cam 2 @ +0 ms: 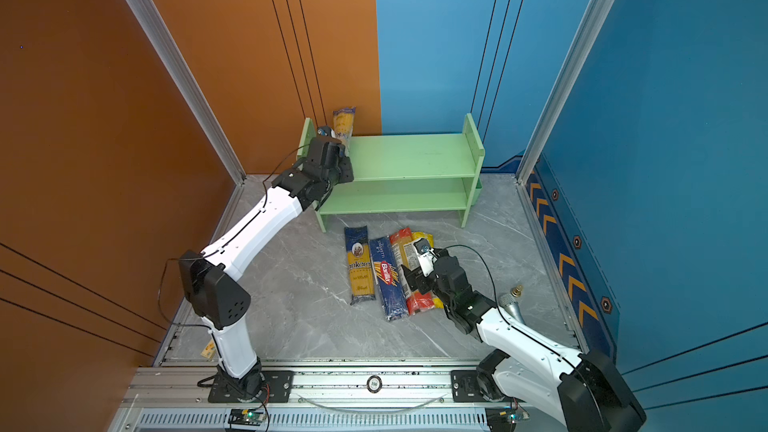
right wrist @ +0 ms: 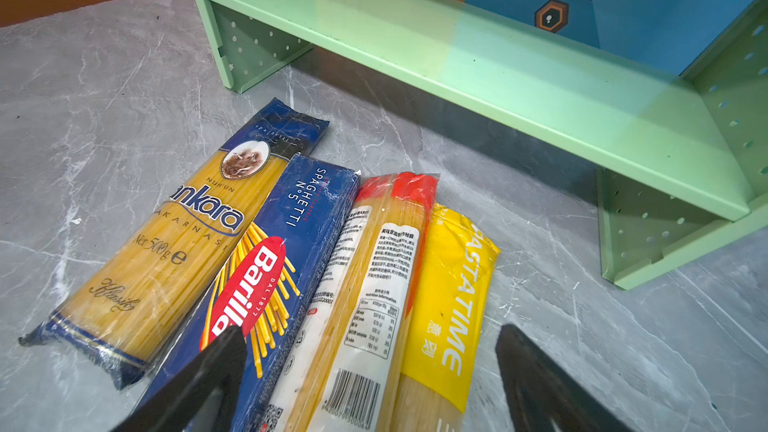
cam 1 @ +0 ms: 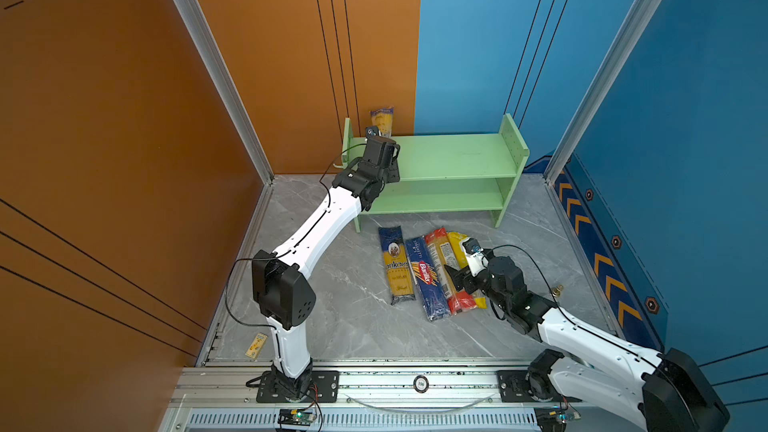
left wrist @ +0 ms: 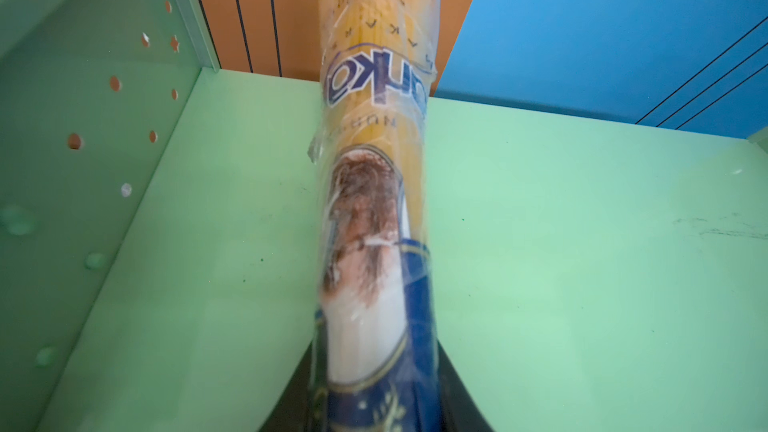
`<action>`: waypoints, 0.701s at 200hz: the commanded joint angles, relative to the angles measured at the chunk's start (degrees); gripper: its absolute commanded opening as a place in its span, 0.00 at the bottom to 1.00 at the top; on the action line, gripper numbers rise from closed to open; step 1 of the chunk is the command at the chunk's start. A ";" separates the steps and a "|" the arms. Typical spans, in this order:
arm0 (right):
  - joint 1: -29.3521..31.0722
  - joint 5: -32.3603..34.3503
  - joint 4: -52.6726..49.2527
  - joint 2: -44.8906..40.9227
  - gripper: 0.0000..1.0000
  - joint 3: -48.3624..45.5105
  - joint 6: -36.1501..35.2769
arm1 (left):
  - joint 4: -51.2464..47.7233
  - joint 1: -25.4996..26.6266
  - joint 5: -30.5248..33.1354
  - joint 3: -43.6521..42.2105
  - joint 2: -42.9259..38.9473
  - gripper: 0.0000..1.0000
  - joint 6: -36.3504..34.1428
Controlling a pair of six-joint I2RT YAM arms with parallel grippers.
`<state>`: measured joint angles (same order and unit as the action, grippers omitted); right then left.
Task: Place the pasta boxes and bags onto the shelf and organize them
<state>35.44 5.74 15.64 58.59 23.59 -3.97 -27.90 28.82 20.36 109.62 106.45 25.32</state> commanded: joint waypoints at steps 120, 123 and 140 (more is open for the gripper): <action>-0.38 -0.84 1.26 -1.02 0.92 -0.65 1.68 | 4.16 -1.22 -1.62 -2.73 -2.26 0.40 -0.54; -0.42 -0.82 1.24 -1.02 0.92 -0.65 1.68 | 4.19 -1.22 -1.56 -2.75 -2.30 0.40 -0.54; -0.37 -0.82 1.38 -1.02 0.92 -0.55 1.68 | 4.42 -1.37 -1.85 -3.18 -2.56 0.41 -0.39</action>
<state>35.29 5.72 15.66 58.59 23.59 -3.31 -25.78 28.18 19.27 107.63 106.19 25.30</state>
